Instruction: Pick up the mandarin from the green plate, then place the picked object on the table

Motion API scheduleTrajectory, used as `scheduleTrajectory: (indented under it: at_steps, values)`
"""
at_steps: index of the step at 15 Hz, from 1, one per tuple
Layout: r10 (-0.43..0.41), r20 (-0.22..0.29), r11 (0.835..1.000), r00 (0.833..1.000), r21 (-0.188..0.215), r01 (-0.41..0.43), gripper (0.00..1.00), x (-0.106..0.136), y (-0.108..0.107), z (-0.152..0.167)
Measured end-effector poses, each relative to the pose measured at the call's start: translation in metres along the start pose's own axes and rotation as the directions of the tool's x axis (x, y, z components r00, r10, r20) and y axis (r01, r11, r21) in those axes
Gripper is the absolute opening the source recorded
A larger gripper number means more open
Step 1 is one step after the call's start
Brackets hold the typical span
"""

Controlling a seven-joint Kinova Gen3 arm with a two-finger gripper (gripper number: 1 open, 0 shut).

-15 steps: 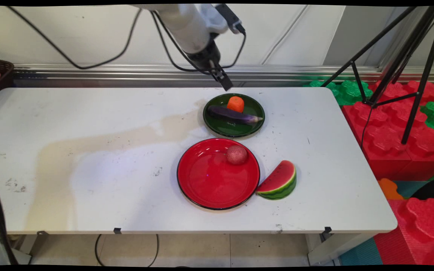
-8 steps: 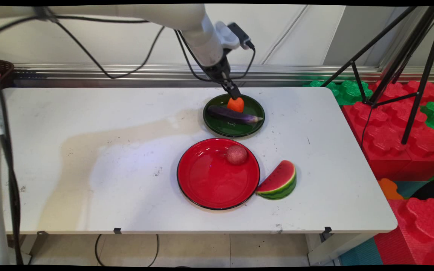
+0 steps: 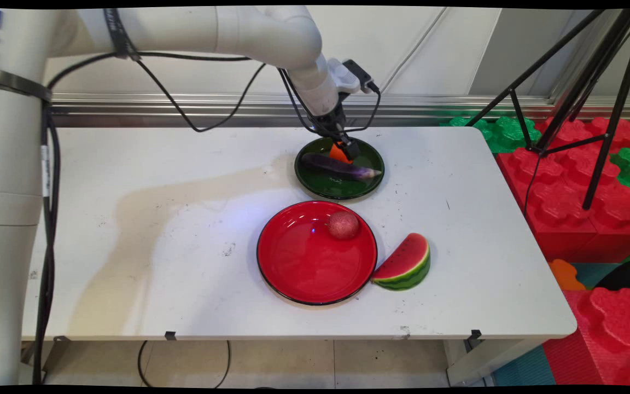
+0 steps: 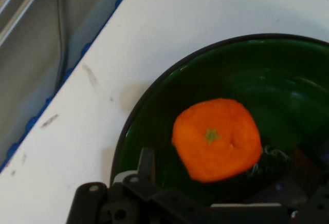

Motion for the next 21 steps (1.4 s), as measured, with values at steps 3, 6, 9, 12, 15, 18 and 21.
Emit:
scheduleTrajectory:
  at_steps: [3,6,9,12,15,18,21]
  values:
    - [-0.029,0.003,1.000,1.000,-0.008,0.029,1.00,0.003,0.001,0.018]
    - [-0.052,0.003,0.999,0.999,-0.014,0.052,1.00,0.005,0.002,0.030]
    - [-0.069,0.001,0.998,0.998,-0.015,0.069,0.00,0.007,0.002,0.037]
    - [-0.079,-0.006,0.997,0.997,-0.012,0.079,0.00,0.008,0.002,0.038]
    - [-0.070,-0.020,0.998,0.997,-0.010,0.069,0.00,0.012,0.003,0.029]
    - [-0.038,-0.043,0.999,0.998,-0.005,0.038,0.00,0.015,0.003,0.005]
    - [-0.008,-0.061,1.000,0.998,0.009,0.009,0.00,0.017,0.002,-0.025]
